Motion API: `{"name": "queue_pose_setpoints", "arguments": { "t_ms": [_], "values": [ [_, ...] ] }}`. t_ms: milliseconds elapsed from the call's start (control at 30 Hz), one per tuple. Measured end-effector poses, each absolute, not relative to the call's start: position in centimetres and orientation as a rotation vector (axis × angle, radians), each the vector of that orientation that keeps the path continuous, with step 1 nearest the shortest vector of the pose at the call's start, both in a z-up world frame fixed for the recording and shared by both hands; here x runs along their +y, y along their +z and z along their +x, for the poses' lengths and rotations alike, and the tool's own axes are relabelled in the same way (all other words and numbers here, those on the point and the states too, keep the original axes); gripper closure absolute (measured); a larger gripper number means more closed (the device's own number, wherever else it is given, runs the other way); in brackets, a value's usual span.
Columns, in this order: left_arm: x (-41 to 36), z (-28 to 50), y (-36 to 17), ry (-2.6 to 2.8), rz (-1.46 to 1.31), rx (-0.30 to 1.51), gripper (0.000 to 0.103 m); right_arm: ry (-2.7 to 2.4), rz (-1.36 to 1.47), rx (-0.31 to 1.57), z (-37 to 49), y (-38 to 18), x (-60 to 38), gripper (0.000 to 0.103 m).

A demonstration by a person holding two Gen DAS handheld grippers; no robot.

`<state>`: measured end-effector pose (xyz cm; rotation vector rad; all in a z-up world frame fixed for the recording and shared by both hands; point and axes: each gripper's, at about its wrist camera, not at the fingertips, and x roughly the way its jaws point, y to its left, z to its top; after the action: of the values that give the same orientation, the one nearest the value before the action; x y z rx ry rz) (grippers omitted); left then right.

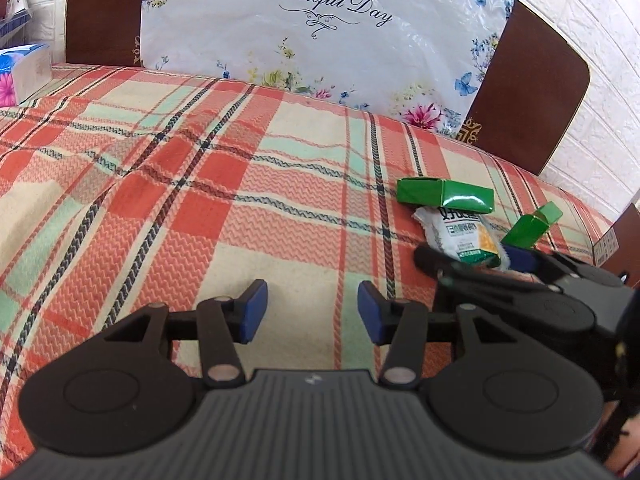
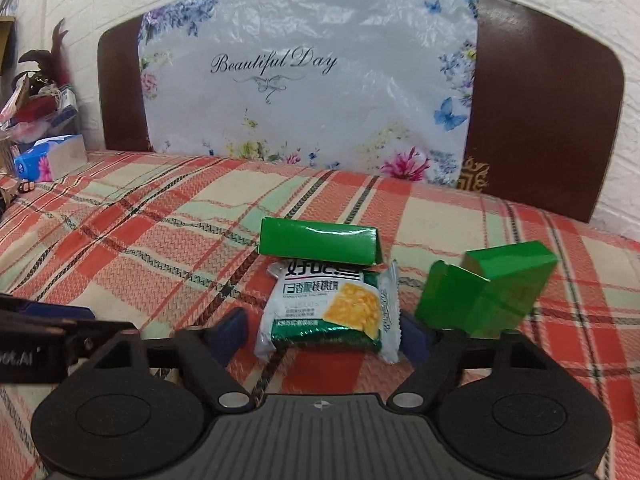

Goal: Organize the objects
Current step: 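Reach the left gripper to the green snack packet and grasp it, then drop the snack packet into the brown box with the left gripper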

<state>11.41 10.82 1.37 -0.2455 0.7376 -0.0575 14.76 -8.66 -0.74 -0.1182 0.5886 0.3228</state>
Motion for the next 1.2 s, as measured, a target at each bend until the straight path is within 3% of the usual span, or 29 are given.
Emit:
{"name": "queue_pose_setpoints", "arguments": {
  "t_ms": [67,267,400,467,533,600,733,1000,1200],
  "values": [
    [10.8,11.5,1.5,-0.054,-0.250,0.743,0.050,0.325,-0.115,0.582,14.4,-0.6,-9.1,0.054],
    [10.0,11.7,2.1,-0.174,-0.354,0.797,0.049,0.329,-0.172,0.555,9.2,-0.8,-10.7,0.054],
    [7.6,11.3,2.1,-0.322,-0.397,0.850,0.032,0.327,-0.149,0.551,5.7,-0.7,-12.2,0.055],
    [6.0,11.0,2.1,-0.359,-0.385,0.869,0.031,0.324,-0.126,0.548,4.5,-0.5,-12.8,0.056],
    [4.5,10.6,2.3,-0.402,-0.384,0.874,0.034,0.318,-0.109,0.541,3.6,-0.2,-13.4,0.056],
    [3.0,10.2,2.9,-0.461,-0.388,0.881,0.049,0.310,-0.097,0.530,3.0,0.1,-14.1,0.056],
    [-0.6,9.7,5.5,-0.540,-0.331,0.842,0.055,0.253,-0.085,0.454,1.9,1.5,-16.0,0.057],
    [-9.5,9.8,11.8,-0.703,-0.209,0.726,0.055,0.067,-0.056,0.259,1.0,5.7,-23.0,0.057],
    [-17.5,10.7,13.7,-0.800,-0.113,0.692,0.054,-0.079,-0.013,0.204,1.9,7.1,-29.5,0.057]
  ]
}}
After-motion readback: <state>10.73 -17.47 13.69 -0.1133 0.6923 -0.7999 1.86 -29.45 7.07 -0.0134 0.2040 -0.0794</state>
